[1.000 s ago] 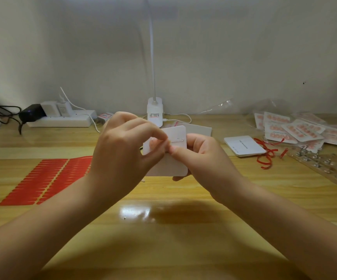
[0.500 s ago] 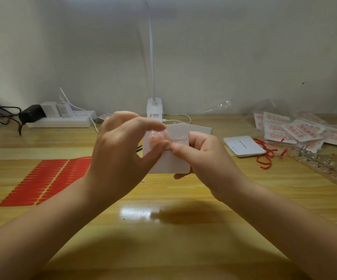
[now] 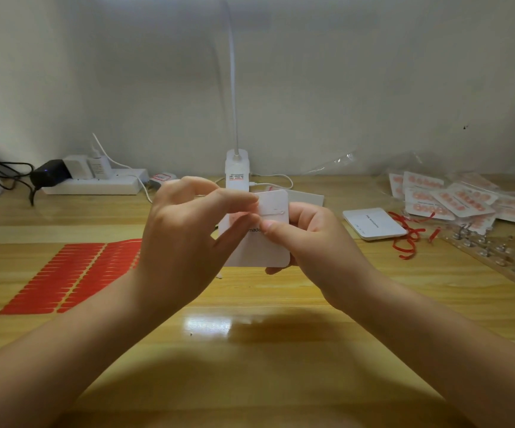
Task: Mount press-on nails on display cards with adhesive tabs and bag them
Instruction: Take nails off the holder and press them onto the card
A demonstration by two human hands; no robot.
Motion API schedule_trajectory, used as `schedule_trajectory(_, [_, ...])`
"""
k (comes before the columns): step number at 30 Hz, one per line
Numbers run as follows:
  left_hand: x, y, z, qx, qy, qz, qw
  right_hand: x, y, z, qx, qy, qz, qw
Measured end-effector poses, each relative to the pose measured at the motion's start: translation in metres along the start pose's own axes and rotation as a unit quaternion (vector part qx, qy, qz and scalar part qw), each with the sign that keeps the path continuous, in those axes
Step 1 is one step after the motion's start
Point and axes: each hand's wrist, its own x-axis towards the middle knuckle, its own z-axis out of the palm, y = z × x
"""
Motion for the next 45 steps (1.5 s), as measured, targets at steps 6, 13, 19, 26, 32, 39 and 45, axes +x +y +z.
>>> schedule_trajectory(6, [0.002, -0.004, 0.0, -0.041, -0.029, -0.021, 0.999, 0.002, 0.003, -0.003, 0.02, -0.001, 0.007, 1.0])
schedule_trajectory(13, [0.001, 0.004, 0.004, -0.311, -0.034, -0.313, 0.897, 0.011, 0.01, -0.014, 0.085, 0.023, 0.054, 0.995])
schedule_trajectory(19, [-0.01, 0.008, 0.018, -0.431, -0.095, -0.44, 0.782, 0.015, 0.021, -0.02, 0.08, 0.02, 0.083, 0.993])
schedule_trajectory(26, [-0.018, 0.006, 0.023, -0.43, -0.111, -0.449, 0.775, 0.016, 0.036, -0.028, 0.011, 0.0, 0.054, 0.998])
schedule_trajectory(32, [-0.019, 0.008, 0.024, -0.432, -0.111, -0.462, 0.767, 0.015, 0.044, -0.027, -0.004, -0.01, 0.018, 1.0])
schedule_trajectory(39, [-0.019, 0.006, 0.023, -0.419, -0.11, -0.469, 0.769, 0.017, 0.049, -0.028, 0.075, -0.009, 0.067, 0.995])
schedule_trajectory(45, [-0.021, 0.007, 0.027, -0.411, -0.106, -0.466, 0.776, 0.016, 0.056, -0.023, 0.044, 0.033, 0.041, 0.998])
